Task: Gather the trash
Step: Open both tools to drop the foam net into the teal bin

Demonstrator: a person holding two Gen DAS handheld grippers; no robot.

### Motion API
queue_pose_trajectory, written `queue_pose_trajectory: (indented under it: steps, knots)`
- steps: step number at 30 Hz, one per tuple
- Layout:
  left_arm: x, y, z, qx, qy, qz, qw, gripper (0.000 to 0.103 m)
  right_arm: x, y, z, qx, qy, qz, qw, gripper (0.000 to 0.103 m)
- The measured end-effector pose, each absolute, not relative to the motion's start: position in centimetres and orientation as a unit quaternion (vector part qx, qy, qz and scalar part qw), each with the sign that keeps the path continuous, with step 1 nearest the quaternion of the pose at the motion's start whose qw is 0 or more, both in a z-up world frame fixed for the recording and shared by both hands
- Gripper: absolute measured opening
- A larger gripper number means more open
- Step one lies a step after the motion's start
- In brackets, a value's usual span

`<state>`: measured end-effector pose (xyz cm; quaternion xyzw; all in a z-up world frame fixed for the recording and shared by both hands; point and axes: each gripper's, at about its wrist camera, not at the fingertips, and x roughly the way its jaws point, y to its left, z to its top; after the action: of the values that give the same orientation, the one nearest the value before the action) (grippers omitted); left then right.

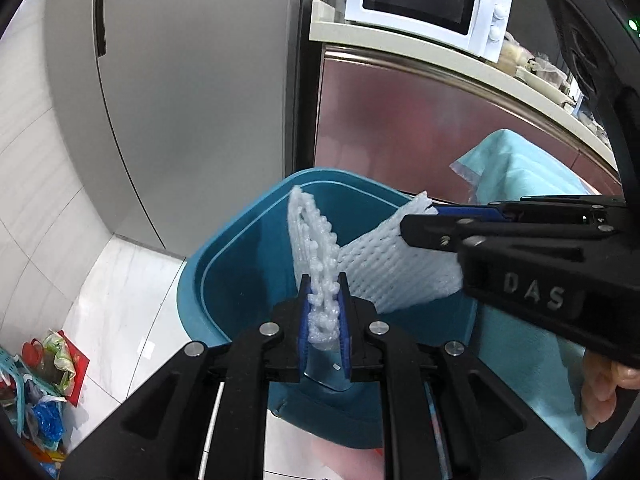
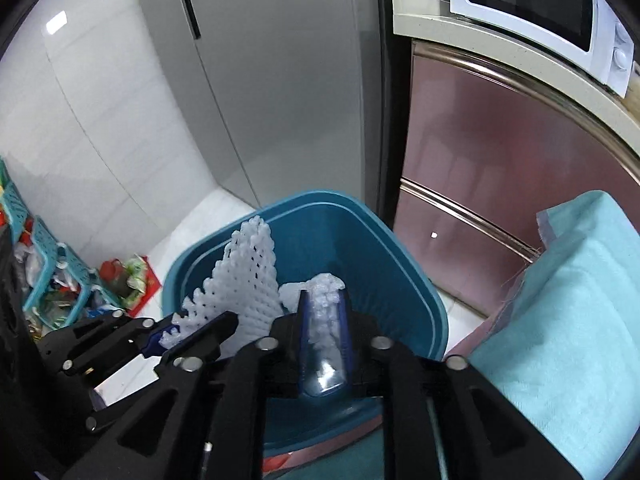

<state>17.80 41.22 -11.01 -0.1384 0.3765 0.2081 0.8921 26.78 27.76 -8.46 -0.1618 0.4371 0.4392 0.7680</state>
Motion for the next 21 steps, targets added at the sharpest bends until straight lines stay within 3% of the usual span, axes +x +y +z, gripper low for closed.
queue_pose_trajectory:
  steps: [1, 3, 5, 7, 8, 12, 14, 18, 21]
  knots:
    - [18.0, 41.3, -11.2, -0.142, 0.379, 0.206, 0.891, 0.019, 26.7, 27.8, -8.5, -0.162, 0.439, 0.439, 0.767, 0.046]
    - [18.4, 41.1, -11.4, -0.145, 0.382, 0.208, 0.889, 0.034, 26.6, 27.8, -8.3, -0.16, 0.433, 0.434, 0.773, 0.047]
    - [18.5, 41.2, -11.2, -0.146, 0.379, 0.21, 0.889, 0.071, 26.9, 27.8, -7.9, -0.154, 0.427, 0.431, 0.78, 0.047]
    - [18.9, 41.0, -10.8, -0.145, 0.373, 0.208, 0.893, 0.084, 27.4, 27.4, -7.6, -0.144, 0.426, 0.428, 0.784, 0.047]
    - [18.9, 40.9, -10.5, -0.142, 0.37, 0.209, 0.894, 0.096, 27.6, 26.9, -7.4, -0.131, 0.424, 0.429, 0.787, 0.047]
    - [18.7, 40.7, -8.7, -0.157, 0.352, 0.21, 0.899, 0.097, 27.9, 24.0, -5.1, -0.079, 0.404, 0.429, 0.804, 0.055]
    - [18.2, 40.4, -7.3, -0.168, 0.334, 0.22, 0.901, 0.097, 27.8, 22.0, -3.7, -0.055, 0.386, 0.428, 0.815, 0.071]
    - [17.8, 39.9, -5.0, -0.207, 0.326, 0.191, 0.903, 0.097, 27.0, 16.9, -0.6, -0.019, 0.336, 0.414, 0.846, 0.078]
    - [16.1, 38.6, -2.8, -0.218, 0.271, 0.186, 0.919, 0.097, 25.6, 12.7, 1.4, -0.009, 0.29, 0.393, 0.872, 0.085]
